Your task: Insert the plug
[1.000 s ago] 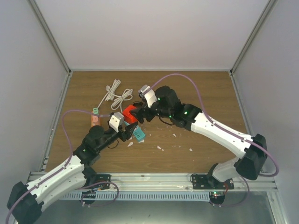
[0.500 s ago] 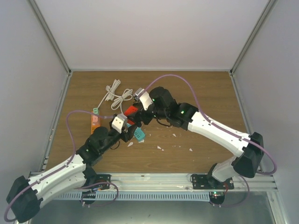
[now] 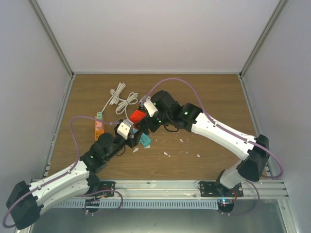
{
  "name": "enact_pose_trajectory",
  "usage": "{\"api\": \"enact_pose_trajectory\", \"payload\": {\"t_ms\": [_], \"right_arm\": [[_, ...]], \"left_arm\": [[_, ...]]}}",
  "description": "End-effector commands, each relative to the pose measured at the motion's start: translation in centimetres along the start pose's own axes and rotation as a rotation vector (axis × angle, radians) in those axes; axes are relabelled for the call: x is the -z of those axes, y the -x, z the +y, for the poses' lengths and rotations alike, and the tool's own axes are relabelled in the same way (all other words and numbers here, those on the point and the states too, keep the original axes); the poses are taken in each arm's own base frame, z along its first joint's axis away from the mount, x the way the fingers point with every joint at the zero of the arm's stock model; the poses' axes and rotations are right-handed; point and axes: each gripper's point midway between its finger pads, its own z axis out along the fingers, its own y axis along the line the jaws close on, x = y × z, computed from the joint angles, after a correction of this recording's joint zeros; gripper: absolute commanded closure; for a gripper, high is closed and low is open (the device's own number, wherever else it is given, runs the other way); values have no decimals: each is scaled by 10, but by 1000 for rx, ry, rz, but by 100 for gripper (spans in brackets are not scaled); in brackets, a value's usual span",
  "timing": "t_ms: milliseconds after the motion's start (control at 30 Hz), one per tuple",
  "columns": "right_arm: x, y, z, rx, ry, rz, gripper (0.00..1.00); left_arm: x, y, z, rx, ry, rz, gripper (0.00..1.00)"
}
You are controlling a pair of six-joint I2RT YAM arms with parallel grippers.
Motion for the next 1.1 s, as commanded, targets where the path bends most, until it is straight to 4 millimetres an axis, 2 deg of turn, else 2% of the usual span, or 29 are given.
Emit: {"api": "enact_pose_trajectory", "payload": {"t_ms": [0, 267, 400, 500, 633, 700, 733, 767, 800, 833, 867, 900, 967, 1067], "right_arm": [[1, 2, -1, 14, -24, 19, 10], [-2, 4, 1, 17, -8, 18, 16], [-5, 2, 4, 16, 10, 25, 23], [-8, 2, 9, 23, 40, 29, 41], [-13, 3, 8, 18, 41, 23, 74], [-15, 3, 8, 10, 40, 15, 85], [-16, 3, 7, 3, 35, 9, 88], [-17, 3, 5, -5, 29, 4, 89], [-17, 4, 3, -11, 19, -5, 90], [-17, 4, 0, -17, -2, -15, 90], [-16, 6, -6, -25, -30, -28, 92], [-14, 9, -13, -38, -59, -49, 93], [-6, 17, -34, -73, -124, -105, 94], [8, 20, -83, -178, -181, -176, 96]], "left_arm": [[6, 36, -3, 0, -8, -140, 100], [-1, 31, -9, -16, -35, -112, 100], [-2, 31, -10, -18, -37, -109, 100], [-1, 31, -9, -17, -33, -109, 100], [0, 33, -7, -13, -21, -110, 100], [0, 33, -6, -8, -19, -109, 87], [0, 32, -6, -6, -18, -106, 75], [0, 32, -6, -3, -17, -105, 54], [0, 31, -5, -1, -15, -99, 41], [-1, 31, -5, 4, -12, -94, 33], [-1, 31, -4, 10, -6, -91, 11], [-1, 31, -2, 18, -1, -87, 3], [-1, 33, -1, 31, -3, -87, 1], [-1, 34, 9, 66, 10, -75, 1]]}}
